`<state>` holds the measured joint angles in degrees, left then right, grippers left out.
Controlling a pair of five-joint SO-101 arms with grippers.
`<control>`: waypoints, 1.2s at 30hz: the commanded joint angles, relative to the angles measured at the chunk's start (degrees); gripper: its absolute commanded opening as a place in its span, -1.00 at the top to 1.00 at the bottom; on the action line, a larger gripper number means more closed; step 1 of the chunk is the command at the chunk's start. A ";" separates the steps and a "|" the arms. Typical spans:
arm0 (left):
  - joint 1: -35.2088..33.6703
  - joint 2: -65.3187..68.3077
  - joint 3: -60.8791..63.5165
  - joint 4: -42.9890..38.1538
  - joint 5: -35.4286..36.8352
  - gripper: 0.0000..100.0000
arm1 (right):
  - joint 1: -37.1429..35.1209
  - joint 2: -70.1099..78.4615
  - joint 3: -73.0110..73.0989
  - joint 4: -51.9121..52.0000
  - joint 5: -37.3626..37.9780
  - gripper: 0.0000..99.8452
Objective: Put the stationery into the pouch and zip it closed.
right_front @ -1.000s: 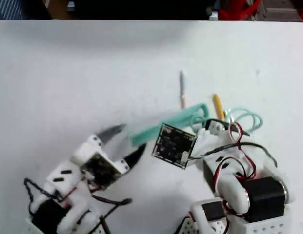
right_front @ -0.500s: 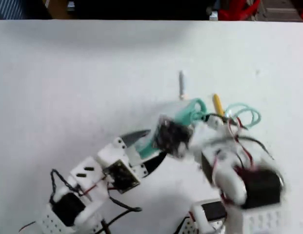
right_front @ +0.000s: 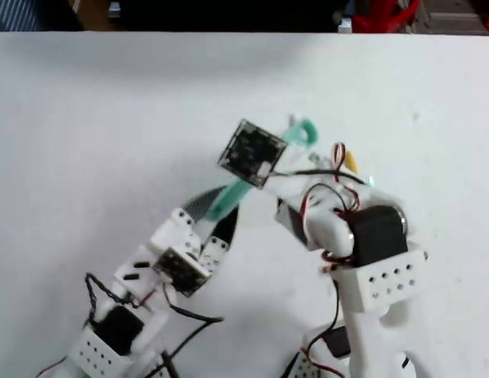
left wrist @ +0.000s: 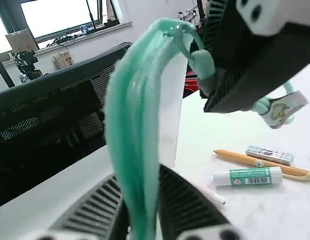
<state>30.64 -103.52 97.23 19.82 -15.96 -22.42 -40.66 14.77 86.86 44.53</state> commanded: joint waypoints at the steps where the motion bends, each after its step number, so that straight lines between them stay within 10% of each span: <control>1: -2.68 -1.01 -3.52 -0.09 2.64 0.95 | -0.13 0.13 -0.79 -2.68 -4.04 0.96; 8: -6.20 -0.66 -20.22 23.82 14.33 0.95 | -0.04 6.81 -10.37 -2.77 -13.80 0.96; 17: -6.46 -0.75 -14.95 20.75 14.42 0.95 | -1.63 25.89 -29.89 6.37 -22.07 0.96; 24: -6.73 -1.01 -13.19 24.00 14.68 0.58 | -2.86 32.31 -37.89 11.12 -22.15 0.96; 36: -10.15 -1.01 -3.87 10.46 14.07 0.93 | -5.49 32.22 -36.66 11.56 -22.15 0.96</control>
<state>22.37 -104.13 93.27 35.03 -2.07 -28.31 -7.69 -21.01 98.20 22.81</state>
